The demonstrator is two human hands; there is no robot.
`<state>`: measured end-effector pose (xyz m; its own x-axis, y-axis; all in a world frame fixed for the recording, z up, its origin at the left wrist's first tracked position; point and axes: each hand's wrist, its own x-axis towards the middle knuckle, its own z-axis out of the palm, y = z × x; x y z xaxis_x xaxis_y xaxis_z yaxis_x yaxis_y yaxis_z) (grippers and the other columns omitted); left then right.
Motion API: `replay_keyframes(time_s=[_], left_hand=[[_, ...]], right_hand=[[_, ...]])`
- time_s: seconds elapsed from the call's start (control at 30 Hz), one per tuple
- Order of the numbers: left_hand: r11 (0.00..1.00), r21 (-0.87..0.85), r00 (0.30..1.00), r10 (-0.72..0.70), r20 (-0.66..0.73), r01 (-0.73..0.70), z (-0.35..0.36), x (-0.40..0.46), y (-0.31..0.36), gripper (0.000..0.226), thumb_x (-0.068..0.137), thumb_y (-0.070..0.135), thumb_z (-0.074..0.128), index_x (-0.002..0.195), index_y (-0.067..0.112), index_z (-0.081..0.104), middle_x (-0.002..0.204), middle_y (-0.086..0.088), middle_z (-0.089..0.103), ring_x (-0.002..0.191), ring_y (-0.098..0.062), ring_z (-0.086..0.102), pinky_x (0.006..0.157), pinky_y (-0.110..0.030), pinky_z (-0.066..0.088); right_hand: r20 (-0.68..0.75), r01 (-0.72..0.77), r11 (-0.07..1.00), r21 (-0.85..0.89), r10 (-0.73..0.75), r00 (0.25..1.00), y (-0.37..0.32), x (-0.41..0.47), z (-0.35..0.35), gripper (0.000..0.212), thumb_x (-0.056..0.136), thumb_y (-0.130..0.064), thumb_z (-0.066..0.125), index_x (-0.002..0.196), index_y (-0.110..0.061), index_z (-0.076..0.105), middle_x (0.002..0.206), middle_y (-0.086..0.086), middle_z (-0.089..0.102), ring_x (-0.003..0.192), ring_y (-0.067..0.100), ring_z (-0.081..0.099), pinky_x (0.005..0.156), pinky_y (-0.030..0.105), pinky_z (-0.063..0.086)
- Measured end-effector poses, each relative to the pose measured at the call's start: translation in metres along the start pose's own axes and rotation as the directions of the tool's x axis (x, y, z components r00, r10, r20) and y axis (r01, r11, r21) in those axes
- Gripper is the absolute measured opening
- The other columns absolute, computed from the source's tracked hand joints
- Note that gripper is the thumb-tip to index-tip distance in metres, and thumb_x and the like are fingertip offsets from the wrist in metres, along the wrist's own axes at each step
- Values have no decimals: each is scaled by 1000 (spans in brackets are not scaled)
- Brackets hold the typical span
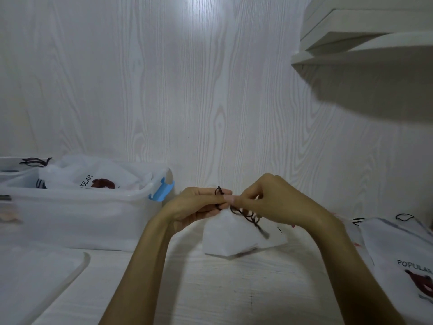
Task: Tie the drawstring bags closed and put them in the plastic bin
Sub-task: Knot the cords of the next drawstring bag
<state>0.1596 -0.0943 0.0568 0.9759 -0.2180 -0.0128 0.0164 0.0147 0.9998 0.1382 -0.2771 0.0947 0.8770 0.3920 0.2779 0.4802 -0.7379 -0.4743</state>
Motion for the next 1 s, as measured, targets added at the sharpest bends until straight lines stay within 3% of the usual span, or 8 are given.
replay_keyframes(time_s=[0.1, 0.13, 0.23, 0.37, 0.57, 0.7, 0.87, 1.0], left_hand=[[1000, -10, 999, 13, 38, -13, -2, -4, 3, 13, 83, 7, 67, 90, 16, 74, 81, 1, 75, 72, -3, 69, 71, -12, 55], [1000, 3, 998, 19, 53, -19, -3, -6, 4, 14, 83, 6, 67, 88, 16, 75, 80, 1, 75, 71, -3, 69, 67, -12, 54], [997, 58, 995, 42, 87, -47, -2, -9, 5, 21, 82, 4, 65, 77, 20, 78, 79, 1, 75, 70, -3, 68, 64, -11, 53], [991, 104, 990, 75, 118, -87, -2, -10, 5, 28, 81, 1, 65, 70, 23, 79, 81, 1, 75, 75, -5, 70, 66, -12, 53], [979, 154, 981, 113, 156, -137, 2, -11, 4, 26, 81, -6, 64, 79, 18, 76, 80, -1, 75, 78, -7, 70, 69, -14, 54], [947, 194, 967, 253, 40, -256, 4, -9, 5, 21, 78, -3, 69, 81, 16, 75, 77, 0, 75, 77, -9, 71, 69, -14, 53], [891, 219, 897, 427, -114, -397, 3, -4, 1, 16, 76, 5, 74, 84, 19, 75, 81, 3, 76, 83, -8, 72, 72, -12, 52], [860, 184, 854, 502, -141, -475, 8, -3, -1, 23, 77, 5, 73, 95, 19, 73, 85, 4, 76, 85, -8, 72, 73, -12, 52]], right_hand=[[-99, -26, 999, 45, 31, 995, 8, 2, -6, 20, 85, -45, 61, 89, -29, 72, 86, -10, 70, 60, -2, 59, 70, 21, 45], [-71, -15, 996, 93, 22, 997, 8, 2, -6, 15, 86, -40, 63, 96, -31, 69, 91, -13, 69, 61, -6, 58, 69, 19, 44], [116, -19, 956, 292, -16, 993, 7, 1, -1, 27, 90, -24, 61, 117, -29, 63, 102, -10, 68, 65, -4, 59, 61, 16, 47], [205, -42, 941, 335, -29, 978, 8, 0, 0, 25, 92, -15, 58, 112, -26, 68, 90, -6, 69, 67, 0, 57, 59, 16, 46], [208, -80, 947, 312, 14, 978, 12, 1, 5, 15, 86, -25, 66, 96, -19, 75, 82, -6, 72, 58, 3, 54, 54, 17, 44], [124, -149, 906, 396, 108, 986, 15, 6, 7, 13, 84, -25, 69, 90, -16, 77, 82, 10, 72, 57, 5, 59, 56, 15, 47], [24, -143, 871, 469, 149, 989, 16, 8, 7, 11, 80, -25, 73, 84, -16, 76, 68, 3, 70, 57, 2, 63, 58, 12, 48], [-7, -92, 843, 530, 113, 994, 16, 8, 7, 11, 80, -25, 73, 87, -16, 77, 69, -3, 71, 60, 3, 63, 60, 13, 50]])
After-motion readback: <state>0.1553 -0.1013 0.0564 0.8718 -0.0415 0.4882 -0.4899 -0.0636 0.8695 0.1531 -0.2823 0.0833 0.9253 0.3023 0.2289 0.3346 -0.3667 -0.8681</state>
